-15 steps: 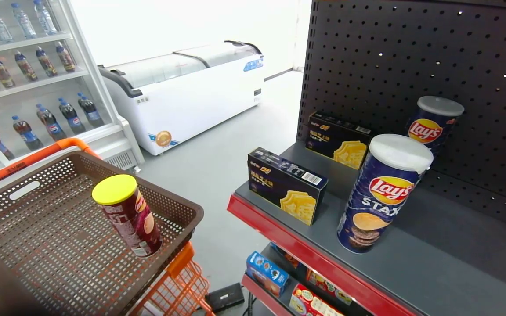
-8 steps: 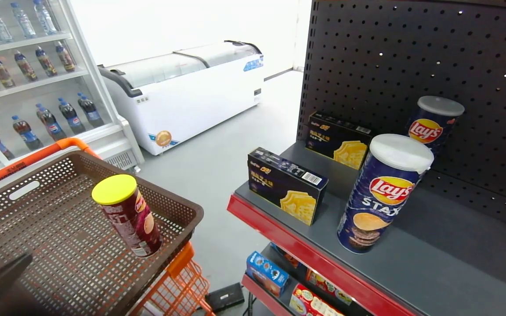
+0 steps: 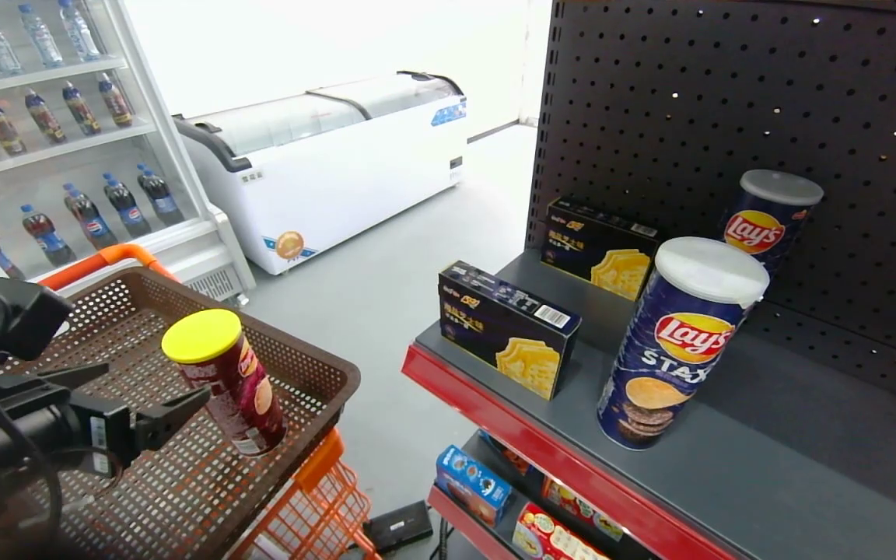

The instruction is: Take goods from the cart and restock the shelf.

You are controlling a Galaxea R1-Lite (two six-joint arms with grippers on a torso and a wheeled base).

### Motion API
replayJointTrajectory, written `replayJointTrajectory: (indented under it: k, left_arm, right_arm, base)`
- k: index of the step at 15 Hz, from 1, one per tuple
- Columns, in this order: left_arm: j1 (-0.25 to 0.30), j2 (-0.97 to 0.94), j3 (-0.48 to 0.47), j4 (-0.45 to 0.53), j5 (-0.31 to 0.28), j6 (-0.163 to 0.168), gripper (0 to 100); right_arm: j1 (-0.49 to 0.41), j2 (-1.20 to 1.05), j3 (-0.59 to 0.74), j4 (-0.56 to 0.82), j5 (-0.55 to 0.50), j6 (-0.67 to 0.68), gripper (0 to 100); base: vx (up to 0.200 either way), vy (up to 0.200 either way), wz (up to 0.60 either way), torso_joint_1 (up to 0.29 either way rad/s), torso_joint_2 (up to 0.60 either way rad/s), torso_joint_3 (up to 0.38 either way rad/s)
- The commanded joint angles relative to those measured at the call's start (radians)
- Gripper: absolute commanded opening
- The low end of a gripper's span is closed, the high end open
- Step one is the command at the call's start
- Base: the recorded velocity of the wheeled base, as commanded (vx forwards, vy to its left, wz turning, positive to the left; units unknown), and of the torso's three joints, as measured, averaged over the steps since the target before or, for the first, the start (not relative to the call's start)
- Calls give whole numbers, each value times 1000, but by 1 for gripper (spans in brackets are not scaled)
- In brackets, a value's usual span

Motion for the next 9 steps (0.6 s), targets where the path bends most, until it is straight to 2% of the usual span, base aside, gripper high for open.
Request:
replayJointTrajectory:
  k: [1, 4, 6, 9]
  left_arm:
    - [1, 178, 64, -161, -2, -7, 100]
    - [1, 276, 153, -365, -2, -7, 100]
    - [1, 305, 164, -403, 0, -9, 100]
    - [4, 389, 166, -535, 0, -45, 100]
  right_arm:
    - [1, 0, 0, 0, 0, 0, 100]
    - [0, 0, 0, 0, 0, 0, 100]
    - [0, 0, 0, 0, 0, 0, 100]
    - [0, 0, 0, 0, 0, 0, 100]
  base:
    - [0, 0, 0, 0, 0, 0]
    - [0, 0, 0, 0, 0, 0]
    - [0, 0, 0, 0, 0, 0]
    - [0, 0, 0, 0, 0, 0]
